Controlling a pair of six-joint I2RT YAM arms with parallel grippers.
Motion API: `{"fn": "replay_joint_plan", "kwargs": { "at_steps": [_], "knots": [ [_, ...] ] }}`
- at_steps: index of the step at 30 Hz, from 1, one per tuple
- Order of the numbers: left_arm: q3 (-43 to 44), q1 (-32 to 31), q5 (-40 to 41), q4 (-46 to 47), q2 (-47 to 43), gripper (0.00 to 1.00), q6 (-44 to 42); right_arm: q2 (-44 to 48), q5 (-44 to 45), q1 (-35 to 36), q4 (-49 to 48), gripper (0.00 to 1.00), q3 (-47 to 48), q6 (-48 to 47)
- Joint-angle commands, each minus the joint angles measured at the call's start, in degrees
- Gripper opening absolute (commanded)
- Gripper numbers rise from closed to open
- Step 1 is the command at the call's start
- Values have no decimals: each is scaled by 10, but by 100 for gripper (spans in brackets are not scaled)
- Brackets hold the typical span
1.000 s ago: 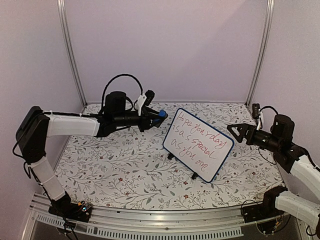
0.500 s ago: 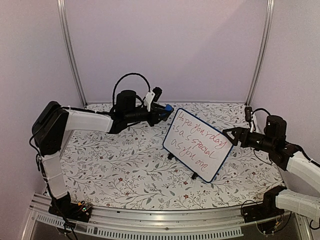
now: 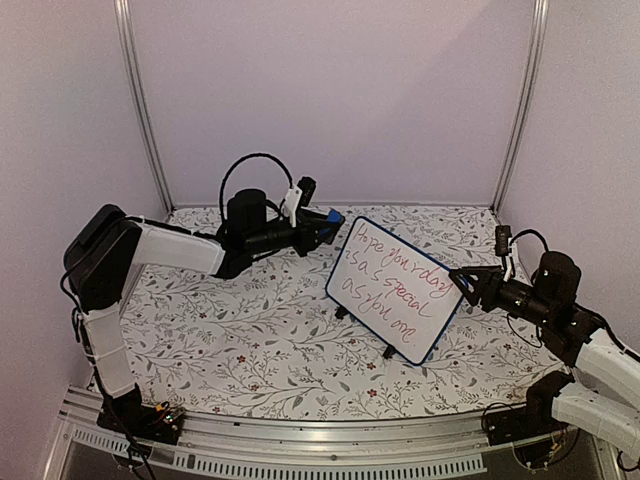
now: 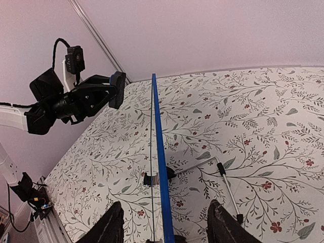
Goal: Erase the whiteboard
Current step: Hold the whiteboard at the whiteboard stand.
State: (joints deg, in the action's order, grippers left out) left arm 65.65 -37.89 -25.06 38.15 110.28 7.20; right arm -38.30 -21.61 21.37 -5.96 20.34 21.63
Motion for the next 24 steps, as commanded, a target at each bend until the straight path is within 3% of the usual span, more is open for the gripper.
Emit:
{"fn": "replay_joint_plan", "kwargs": {
  "at_steps": [1, 8, 15, 24],
  "knots": [
    [-13, -7, -9, 54, 0, 6, 17, 9, 6, 1, -68, 53, -34, 7],
    [-14, -9, -14, 59, 3, 6, 17, -10, 4, 1, -144, 53, -71, 14],
    [-16, -9, -17, 64, 7, 6, 17, 3, 31, 1, -320, 52, -163, 44],
    [-9, -9, -25, 59, 10, 5, 17, -15, 35, 2, -392, 53, -179, 58]
  ]
}}
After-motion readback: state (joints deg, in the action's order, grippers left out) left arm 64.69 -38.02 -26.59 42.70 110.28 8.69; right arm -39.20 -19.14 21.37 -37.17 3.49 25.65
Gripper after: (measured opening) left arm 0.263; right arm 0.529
